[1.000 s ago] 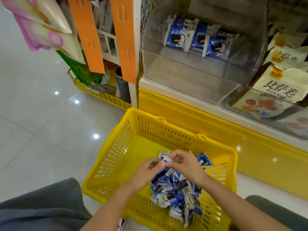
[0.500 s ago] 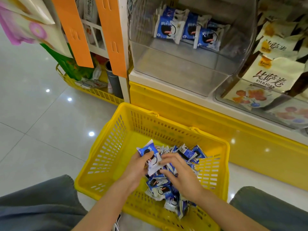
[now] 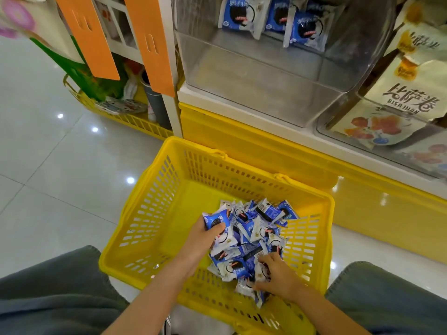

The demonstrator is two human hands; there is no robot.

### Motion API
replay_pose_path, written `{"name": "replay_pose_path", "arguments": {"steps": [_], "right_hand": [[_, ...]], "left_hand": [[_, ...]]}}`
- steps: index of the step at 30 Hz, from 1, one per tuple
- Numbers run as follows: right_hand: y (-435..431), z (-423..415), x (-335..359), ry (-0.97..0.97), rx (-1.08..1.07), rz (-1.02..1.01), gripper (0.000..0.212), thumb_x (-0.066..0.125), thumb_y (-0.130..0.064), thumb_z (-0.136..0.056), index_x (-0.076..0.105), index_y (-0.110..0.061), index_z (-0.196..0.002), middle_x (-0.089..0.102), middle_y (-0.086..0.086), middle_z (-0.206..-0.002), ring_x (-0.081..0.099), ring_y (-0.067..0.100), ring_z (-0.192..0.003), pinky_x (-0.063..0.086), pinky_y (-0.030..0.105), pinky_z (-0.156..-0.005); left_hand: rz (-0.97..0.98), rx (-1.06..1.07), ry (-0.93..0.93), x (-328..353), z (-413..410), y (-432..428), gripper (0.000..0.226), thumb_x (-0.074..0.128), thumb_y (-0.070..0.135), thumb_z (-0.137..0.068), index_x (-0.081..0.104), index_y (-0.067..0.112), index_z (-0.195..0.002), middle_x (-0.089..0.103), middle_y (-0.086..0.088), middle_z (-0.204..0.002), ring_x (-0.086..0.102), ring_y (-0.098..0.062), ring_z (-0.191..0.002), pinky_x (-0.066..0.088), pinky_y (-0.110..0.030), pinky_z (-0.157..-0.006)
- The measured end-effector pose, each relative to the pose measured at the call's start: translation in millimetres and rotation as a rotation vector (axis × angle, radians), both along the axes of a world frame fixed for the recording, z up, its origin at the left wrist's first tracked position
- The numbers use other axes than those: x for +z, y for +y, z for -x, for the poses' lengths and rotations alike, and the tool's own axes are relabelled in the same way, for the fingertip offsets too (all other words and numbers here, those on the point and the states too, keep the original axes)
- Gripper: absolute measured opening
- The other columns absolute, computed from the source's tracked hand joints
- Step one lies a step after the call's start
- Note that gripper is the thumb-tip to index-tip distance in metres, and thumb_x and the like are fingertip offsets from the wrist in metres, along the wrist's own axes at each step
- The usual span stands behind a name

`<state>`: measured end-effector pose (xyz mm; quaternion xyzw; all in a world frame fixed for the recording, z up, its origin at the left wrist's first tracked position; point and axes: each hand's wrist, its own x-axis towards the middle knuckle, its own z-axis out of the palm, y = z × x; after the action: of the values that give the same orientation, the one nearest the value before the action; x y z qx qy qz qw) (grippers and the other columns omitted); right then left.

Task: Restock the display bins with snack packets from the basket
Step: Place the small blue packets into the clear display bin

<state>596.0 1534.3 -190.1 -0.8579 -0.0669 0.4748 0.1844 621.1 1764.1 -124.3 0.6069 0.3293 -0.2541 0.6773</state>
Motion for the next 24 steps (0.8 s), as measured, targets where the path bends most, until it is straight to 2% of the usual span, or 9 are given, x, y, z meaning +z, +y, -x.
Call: {"name": "replay_pose_path", "arguments": {"steps": [4,6,9,13,16,18,20,22,24], "right_hand": [[-1,-2,0,-0.028,-0.014,0.009,0.08,0.065,-0.058,-0.076,0.04,-0.012,-0.137,0.046,0.003,-0.126,0.05,0.017,-0.107,0.042,0.023,-0.087],[6,-8,6,-0.075,-0.063,-0.006,0.071,0.064,-0.06,-0.076,0.049,-0.012,-0.126,0.059,0.001,-0.101,0.057,0.014,-0.087,0.045,0.023,-0.07],[25,-19,20,-0.126,-0.185,-0.093,0.067,0.062,-0.068,-0.071,0.049,-0.018,-0.113,0.046,-0.011,-0.068,0.044,0.0,-0.056,0.033,0.015,-0.047],[48,-34,42,-0.178,-0.257,-0.204,0.096,0.053,-0.086,-0.057,0.041,-0.024,-0.128,0.048,-0.019,-0.08,0.045,-0.008,-0.066,0.035,0.014,-0.052],[60,-43,64,-0.195,-0.25,-0.2,0.113,0.055,-0.083,-0.059,0.027,-0.014,-0.144,0.063,0.004,-0.111,0.061,0.011,-0.087,0.049,0.031,-0.069],[66,-47,79,-0.247,-0.222,-0.198,0.109,0.054,-0.081,-0.06,0.031,-0.012,-0.14,0.064,0.01,-0.11,0.063,0.018,-0.091,0.051,0.04,-0.074],[69,-51,96,-0.279,-0.212,-0.247,0.094,0.056,-0.08,-0.057,0.044,-0.013,-0.123,0.065,0.006,-0.099,0.064,0.017,-0.083,0.051,0.039,-0.069],[70,-57,113,-0.284,-0.207,-0.331,0.073,0.061,-0.077,-0.06,0.046,-0.022,-0.106,0.065,0.0,-0.094,0.062,0.01,-0.076,0.05,0.029,-0.065],[69,-65,132,-0.262,-0.22,-0.422,0.065,0.061,-0.069,-0.067,0.046,-0.024,-0.112,0.065,-0.005,-0.1,0.063,0.007,-0.084,0.052,0.026,-0.071]], "left_hand": [[-0.019,-0.009,0.014,0,2,-1,0.02,0.057,0.02,-0.091,0.053,0.019,-0.11,0.065,-0.007,-0.109,0.062,-0.021,-0.099,0.049,-0.036,-0.086],[-0.055,-0.013,0.018,1,2,-2,0.019,0.056,0.018,-0.092,0.053,0.016,-0.11,0.063,-0.007,-0.106,0.059,-0.018,-0.093,0.048,-0.03,-0.074],[-0.138,-0.06,-0.003,4,3,-5,0.013,0.054,0.015,-0.093,0.049,0.013,-0.105,0.057,-0.006,-0.095,0.052,-0.015,-0.081,0.039,-0.022,-0.06],[-0.165,-0.118,-0.038,14,6,-13,0.014,0.051,0.025,-0.095,0.05,0.016,-0.104,0.054,-0.006,-0.1,0.05,-0.019,-0.088,0.04,-0.028,-0.068],[-0.065,-0.099,-0.068,26,6,-16,0.027,0.058,0.036,-0.09,0.054,0.018,-0.11,0.061,0.0,-0.1,0.058,-0.014,-0.092,0.047,-0.031,-0.079],[-0.044,-0.097,-0.124,36,4,-18,0.025,0.064,0.034,-0.086,0.056,0.018,-0.103,0.065,0.002,-0.093,0.062,-0.007,-0.084,0.05,-0.02,-0.069],[-0.105,-0.058,-0.189,44,0,-18,0.013,0.066,0.024,-0.086,0.055,0.019,-0.092,0.065,0.001,-0.084,0.062,-0.005,-0.073,0.048,-0.013,-0.058],[-0.172,-0.009,-0.234,54,-5,-16,0.009,0.062,0.018,-0.089,0.053,0.02,-0.087,0.065,-0.005,-0.085,0.062,-0.01,-0.072,0.051,-0.021,-0.062],[-0.195,0.016,-0.287,66,-11,-13,0.01,0.06,0.016,-0.09,0.052,0.021,-0.086,0.064,-0.009,-0.088,0.061,-0.016,-0.076,0.051,-0.026,-0.068]]}}
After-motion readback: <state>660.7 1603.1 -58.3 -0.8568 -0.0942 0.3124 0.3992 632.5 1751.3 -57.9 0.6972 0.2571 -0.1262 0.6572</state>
